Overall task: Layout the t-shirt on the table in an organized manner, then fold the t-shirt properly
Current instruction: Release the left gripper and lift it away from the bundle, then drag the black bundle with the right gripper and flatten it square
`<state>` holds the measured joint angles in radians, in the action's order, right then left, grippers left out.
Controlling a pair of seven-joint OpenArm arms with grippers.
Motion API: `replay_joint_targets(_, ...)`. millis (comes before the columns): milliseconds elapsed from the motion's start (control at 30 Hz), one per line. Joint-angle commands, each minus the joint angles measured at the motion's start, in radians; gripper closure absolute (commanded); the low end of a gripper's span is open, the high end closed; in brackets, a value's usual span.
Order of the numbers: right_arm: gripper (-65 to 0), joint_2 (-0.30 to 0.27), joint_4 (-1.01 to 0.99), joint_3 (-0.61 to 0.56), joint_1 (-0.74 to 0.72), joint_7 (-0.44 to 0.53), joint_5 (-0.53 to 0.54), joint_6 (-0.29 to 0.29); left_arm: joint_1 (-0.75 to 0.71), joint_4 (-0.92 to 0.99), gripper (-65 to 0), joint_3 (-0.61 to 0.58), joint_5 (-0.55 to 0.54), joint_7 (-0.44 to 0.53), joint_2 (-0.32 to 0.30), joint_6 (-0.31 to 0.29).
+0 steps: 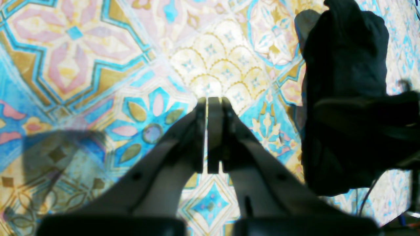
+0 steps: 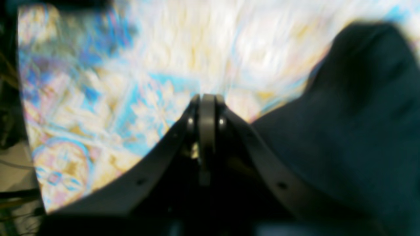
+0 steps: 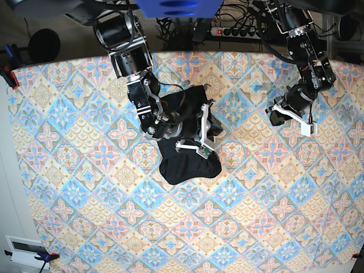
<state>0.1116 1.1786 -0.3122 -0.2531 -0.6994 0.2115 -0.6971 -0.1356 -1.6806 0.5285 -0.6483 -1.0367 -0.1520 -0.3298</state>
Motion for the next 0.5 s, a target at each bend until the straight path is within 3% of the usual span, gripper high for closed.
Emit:
replay_joint_targets(0, 0.0, 0.009, -0.007, 0.002, -0.032, 0.042, 0.019, -0.001, 0.011, -0.020, -0.2, 0.002, -0.018, 0.016, -0.011, -0.004)
replay_joint_targets(133, 0.0, 0.001, -0.064, 0.008, -0.024, 0.097, 0.019, 0.004, 0.011, -0.020, -0.2, 0.002, -0.018, 0.016, -0.011, -0.004)
replay_joint_targets(333, 0.0, -0.082, -0.153, 0.167, -0.001, 0.114, 0.013, 0.006, 0.011, -0.020, -0.2, 0.002, -0.049, 0.016, -0.010, -0.004)
replay_joint_targets(467, 0.0, -0.151, -0.157, 0.258, 0.004, 0.126, -0.057, 0.006, 0.012, -0.020, -0.2, -0.003, -0.072, 0.016, -0.010, -0.004)
